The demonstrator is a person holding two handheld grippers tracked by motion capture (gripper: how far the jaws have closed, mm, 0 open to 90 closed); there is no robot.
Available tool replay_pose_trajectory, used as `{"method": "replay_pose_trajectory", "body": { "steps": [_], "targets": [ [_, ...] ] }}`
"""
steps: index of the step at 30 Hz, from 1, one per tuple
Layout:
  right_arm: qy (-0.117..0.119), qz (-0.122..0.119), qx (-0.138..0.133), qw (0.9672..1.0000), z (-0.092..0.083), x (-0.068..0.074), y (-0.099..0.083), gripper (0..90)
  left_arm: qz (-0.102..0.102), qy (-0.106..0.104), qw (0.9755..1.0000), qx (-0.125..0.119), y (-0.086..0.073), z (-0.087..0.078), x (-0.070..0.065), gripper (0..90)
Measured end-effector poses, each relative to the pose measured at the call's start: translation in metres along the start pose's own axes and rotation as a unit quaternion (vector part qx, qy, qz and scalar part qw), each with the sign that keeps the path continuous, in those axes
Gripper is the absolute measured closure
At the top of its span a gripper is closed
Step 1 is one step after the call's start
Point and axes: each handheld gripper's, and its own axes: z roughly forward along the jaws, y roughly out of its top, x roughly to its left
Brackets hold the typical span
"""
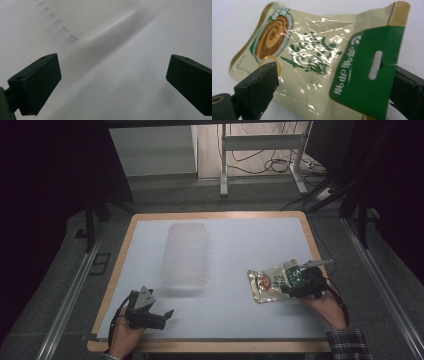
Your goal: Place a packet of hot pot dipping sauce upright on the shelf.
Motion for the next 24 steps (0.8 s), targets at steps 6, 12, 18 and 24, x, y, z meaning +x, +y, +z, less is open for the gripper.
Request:
{"method": "replay_pose_trajectory", "body": {
  "steps": [6, 12, 18, 24],
  "targets": [
    [-0.016, -0.013, 0.016, 0.9997, 0.003, 0.008, 0.011, 19.5, 0.002, 0.001, 1.0, 0.002, 0.0, 0.0, 0.0, 0.0],
    [-0.037, -0.028, 0.045, 0.9979, 0.009, 0.011, 0.018, 42.0, 0.002, 0.001, 1.0, 0.002, 0.0, 0.0, 0.0, 0.0],
    [-0.056, -0.035, 0.07, 0.9954, 0.012, 0.012, 0.023, 57.1, 0.002, 0.0, 1.0, 0.003, 0.0, 0.0, 0.0, 0.0],
    [-0.08, -0.041, 0.072, 0.9933, 0.012, 0.011, 0.024, 77.2, 0.003, 0.0, 1.0, 0.003, 0.0, 0.001, -0.001, 0.0]
  ]
}}
